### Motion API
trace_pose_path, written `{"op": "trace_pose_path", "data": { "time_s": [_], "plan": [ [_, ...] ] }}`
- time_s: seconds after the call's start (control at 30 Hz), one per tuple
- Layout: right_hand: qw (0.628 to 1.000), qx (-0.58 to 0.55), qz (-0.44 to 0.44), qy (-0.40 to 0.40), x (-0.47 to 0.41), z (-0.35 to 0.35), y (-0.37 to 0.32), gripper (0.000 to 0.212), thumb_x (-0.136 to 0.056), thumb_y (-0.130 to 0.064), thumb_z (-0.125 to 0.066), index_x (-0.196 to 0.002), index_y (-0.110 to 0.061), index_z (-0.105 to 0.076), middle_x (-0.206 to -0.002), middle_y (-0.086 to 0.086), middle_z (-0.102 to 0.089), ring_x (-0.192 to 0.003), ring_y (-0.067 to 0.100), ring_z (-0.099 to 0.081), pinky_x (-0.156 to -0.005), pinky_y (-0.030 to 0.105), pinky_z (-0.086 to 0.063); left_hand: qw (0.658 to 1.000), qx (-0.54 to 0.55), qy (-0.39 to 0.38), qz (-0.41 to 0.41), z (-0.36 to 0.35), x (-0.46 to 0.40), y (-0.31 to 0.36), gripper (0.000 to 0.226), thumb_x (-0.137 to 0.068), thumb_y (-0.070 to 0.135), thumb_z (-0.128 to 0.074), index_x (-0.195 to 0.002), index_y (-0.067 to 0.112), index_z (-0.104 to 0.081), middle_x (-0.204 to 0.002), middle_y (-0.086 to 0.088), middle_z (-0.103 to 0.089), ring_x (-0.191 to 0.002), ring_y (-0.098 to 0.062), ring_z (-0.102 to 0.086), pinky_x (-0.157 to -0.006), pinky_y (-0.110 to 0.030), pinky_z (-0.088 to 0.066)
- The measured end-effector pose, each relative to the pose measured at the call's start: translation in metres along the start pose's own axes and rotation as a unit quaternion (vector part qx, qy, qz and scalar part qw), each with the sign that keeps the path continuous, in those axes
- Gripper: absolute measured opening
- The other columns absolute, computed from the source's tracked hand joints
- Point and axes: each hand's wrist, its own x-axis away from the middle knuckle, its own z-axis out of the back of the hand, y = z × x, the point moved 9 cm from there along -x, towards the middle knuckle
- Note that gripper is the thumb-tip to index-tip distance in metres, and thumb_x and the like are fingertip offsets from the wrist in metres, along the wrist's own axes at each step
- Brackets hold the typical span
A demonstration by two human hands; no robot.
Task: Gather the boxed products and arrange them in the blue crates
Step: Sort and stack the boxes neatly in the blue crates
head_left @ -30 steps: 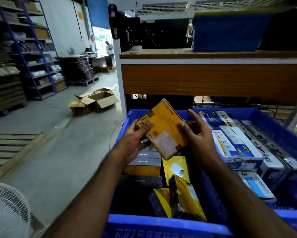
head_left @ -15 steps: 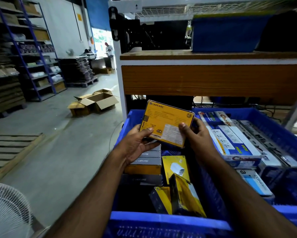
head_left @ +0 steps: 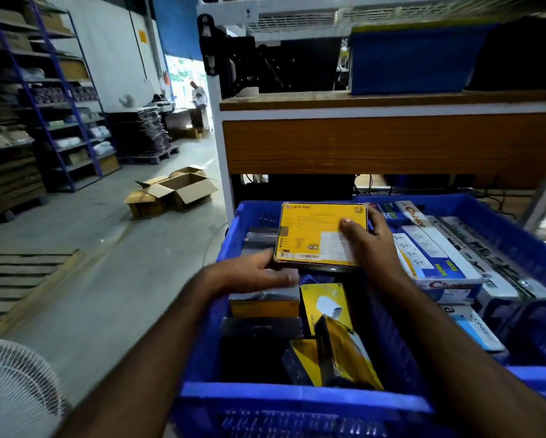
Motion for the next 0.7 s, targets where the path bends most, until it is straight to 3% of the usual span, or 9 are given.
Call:
{"op": "trace_pose_path", "data": {
  "time_s": [0.03, 0.1, 0.17, 0.27, 0.37, 0.43, 0.53, 0.63, 0.7],
  "plan": [
    [1.0, 0.014, -0.001, 0.001, -0.001, 0.0, 0.002, 0.044, -0.093, -0.021, -0.062, -0.133, -0.022, -0.045, -0.113, 0.009, -0.066, -0.079, 0.014, -0.072, -0.06, 0.026, -0.057, 0.993, -0.11, -0.039, 0.026, -0.005, 0.0, -0.013, 0.089, -0.076, 0.07, -0.06, -0.15, 0.032, -0.027, -0.153, 0.004, -0.033, -0.139, -0.021, -0.035, -0.113, -0.044, -0.033],
    [0.999, 0.051, 0.009, -0.009, -0.002, -0.003, 0.002, 0.042, -0.093, -0.023, -0.062, -0.132, -0.021, -0.047, -0.116, 0.008, -0.066, -0.088, 0.017, -0.071, -0.064, 0.026, -0.057, 0.938, -0.328, -0.084, 0.073, -0.013, 0.0, -0.039, 0.111, -0.068, 0.077, -0.063, -0.154, 0.028, -0.011, -0.159, -0.004, -0.016, -0.146, -0.029, -0.016, -0.118, -0.051, -0.02],
    [0.997, 0.071, 0.013, -0.028, 0.0, -0.009, 0.001, 0.037, -0.095, -0.023, -0.059, -0.13, -0.017, -0.049, -0.113, 0.006, -0.066, -0.084, 0.013, -0.07, -0.061, 0.022, -0.056, 0.888, -0.432, -0.104, 0.118, -0.023, -0.001, -0.063, 0.117, -0.067, 0.08, -0.06, -0.155, 0.024, -0.006, -0.161, -0.009, -0.007, -0.148, -0.035, -0.002, -0.118, -0.059, -0.009],
    [0.993, 0.094, -0.008, -0.064, 0.004, -0.017, 0.006, 0.037, -0.095, -0.023, -0.058, -0.13, -0.012, -0.048, -0.109, 0.006, -0.067, -0.083, 0.013, -0.07, -0.061, 0.021, -0.054, 0.87, -0.456, -0.071, 0.172, -0.028, -0.002, -0.08, 0.074, -0.096, 0.058, -0.038, -0.155, 0.029, -0.005, -0.161, -0.008, 0.007, -0.147, -0.036, 0.014, -0.116, -0.061, 0.009],
    [0.986, 0.123, -0.032, -0.11, 0.008, -0.026, 0.012, 0.033, -0.094, -0.024, -0.059, -0.123, -0.012, -0.048, -0.108, 0.01, -0.064, -0.087, 0.021, -0.068, -0.065, 0.026, -0.055, 0.836, -0.535, 0.017, 0.117, -0.015, -0.011, -0.067, 0.058, -0.1, 0.035, -0.044, -0.153, 0.023, -0.024, -0.159, -0.016, -0.015, -0.149, -0.035, 0.0, -0.114, -0.059, 0.01],
    [0.98, 0.151, -0.042, -0.119, 0.011, -0.029, 0.015, 0.027, -0.093, -0.023, -0.06, -0.115, -0.012, -0.048, -0.101, 0.008, -0.061, -0.08, 0.016, -0.064, -0.063, 0.022, -0.053, 0.824, -0.551, 0.085, 0.1, 0.005, -0.016, -0.06, 0.061, -0.094, 0.041, -0.051, -0.148, 0.016, -0.035, -0.154, -0.013, -0.03, -0.146, -0.034, -0.013, -0.114, -0.06, 0.005],
    [0.969, 0.203, -0.042, -0.132, 0.013, -0.032, 0.017, 0.03, -0.092, -0.022, -0.061, -0.117, -0.009, -0.047, -0.099, 0.007, -0.061, -0.081, 0.013, -0.06, -0.064, 0.018, -0.051, 0.793, -0.598, 0.064, 0.097, 0.016, -0.019, -0.062, 0.07, -0.085, 0.051, -0.061, -0.145, 0.021, -0.04, -0.143, -0.011, -0.043, -0.14, -0.034, -0.026, -0.112, -0.064, -0.009],
    [0.963, 0.171, -0.103, -0.183, 0.018, -0.037, 0.028, 0.037, -0.09, -0.024, -0.062, -0.123, -0.012, -0.049, -0.105, 0.011, -0.066, -0.088, 0.021, -0.068, -0.074, 0.031, -0.057, 0.807, -0.578, 0.073, 0.099, 0.023, -0.022, -0.069, 0.063, -0.087, 0.052, -0.057, -0.142, 0.025, -0.043, -0.14, -0.006, -0.046, -0.137, -0.03, -0.029, -0.111, -0.062, -0.018],
    [0.951, 0.162, -0.143, -0.222, 0.024, -0.042, 0.033, 0.039, -0.085, -0.024, -0.063, -0.12, -0.011, -0.053, -0.093, 0.009, -0.066, -0.075, 0.017, -0.065, -0.066, 0.026, -0.056, 0.812, -0.571, 0.083, 0.089, 0.024, -0.023, -0.07, 0.058, -0.089, 0.048, -0.056, -0.14, 0.024, -0.046, -0.14, -0.005, -0.047, -0.137, -0.029, -0.03, -0.11, -0.06, -0.024]
  ]
}}
